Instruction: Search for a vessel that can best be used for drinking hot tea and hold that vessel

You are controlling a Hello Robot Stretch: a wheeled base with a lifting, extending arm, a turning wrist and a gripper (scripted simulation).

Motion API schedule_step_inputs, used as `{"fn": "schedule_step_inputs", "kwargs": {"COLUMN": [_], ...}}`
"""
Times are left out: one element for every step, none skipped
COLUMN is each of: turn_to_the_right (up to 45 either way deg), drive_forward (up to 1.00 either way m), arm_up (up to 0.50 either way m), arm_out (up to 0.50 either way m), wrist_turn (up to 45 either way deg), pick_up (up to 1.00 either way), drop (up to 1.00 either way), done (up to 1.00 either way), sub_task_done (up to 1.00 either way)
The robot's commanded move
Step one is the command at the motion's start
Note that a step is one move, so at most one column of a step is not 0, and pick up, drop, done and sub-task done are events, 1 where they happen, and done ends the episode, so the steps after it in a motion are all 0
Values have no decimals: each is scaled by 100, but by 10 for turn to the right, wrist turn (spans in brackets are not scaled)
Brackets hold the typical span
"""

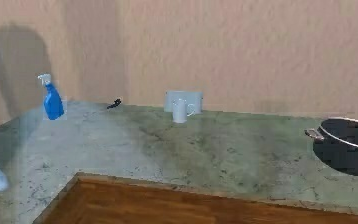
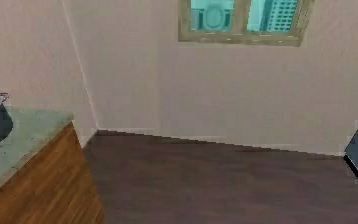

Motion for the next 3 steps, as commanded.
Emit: {"fn": "schedule_step_inputs", "kwargs": {"turn_to_the_right": [450, 90, 0], "drive_forward": [0, 0, 45], "arm_up": [0, 0, 0], "arm_out": [0, 0, 0], "wrist_turn": [0, 0, 0], "pick_up": [0, 0, 0], "drop": [0, 0, 0], "done": [0, 0, 0], "sub_task_done": [0, 0, 0]}}
